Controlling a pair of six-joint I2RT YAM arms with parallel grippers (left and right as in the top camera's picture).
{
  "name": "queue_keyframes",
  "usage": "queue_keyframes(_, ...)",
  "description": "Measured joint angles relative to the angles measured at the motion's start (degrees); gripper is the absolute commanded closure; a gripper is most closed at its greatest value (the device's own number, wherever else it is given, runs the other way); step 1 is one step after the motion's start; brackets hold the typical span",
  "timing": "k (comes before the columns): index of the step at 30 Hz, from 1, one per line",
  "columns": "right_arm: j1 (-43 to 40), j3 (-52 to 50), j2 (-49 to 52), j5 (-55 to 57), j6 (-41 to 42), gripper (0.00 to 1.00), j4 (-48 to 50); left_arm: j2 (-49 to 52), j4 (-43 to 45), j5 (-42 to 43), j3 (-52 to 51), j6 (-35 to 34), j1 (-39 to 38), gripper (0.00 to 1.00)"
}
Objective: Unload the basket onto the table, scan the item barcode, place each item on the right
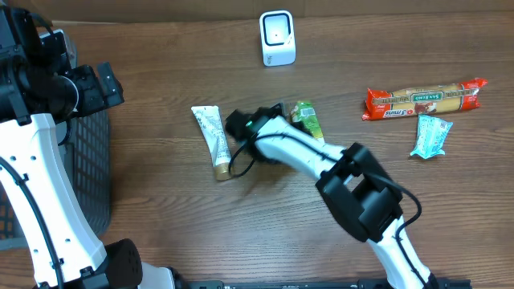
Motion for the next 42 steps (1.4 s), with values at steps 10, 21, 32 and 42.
queue_keyframes(10, 8.7, 0.5, 0.0, -7.6, -8.2, 0.25, 1.2, 0.0, 0.0, 0.0, 0.0, 0.0, 0.0, 0.01)
queue_keyframes(21, -7.2, 13.1, -7.3, -23.9, -11.0, 0.08, -2.5, 0.0, 0.0, 0.0, 0.0, 0.0, 0.0, 0.0)
queue_keyframes(32, -28.0, -3.0, -8.6, -55.1, -25.4, 0.07, 3.7, 0.0, 0.0, 0.0, 0.0, 0.0, 0.0, 0.01)
queue_keyframes(42, -28.7, -14.5, -8.6, -70.4, -30.8, 0.63, 13.9, 0.0, 0.0, 0.0, 0.0, 0.0, 0.0, 0.0)
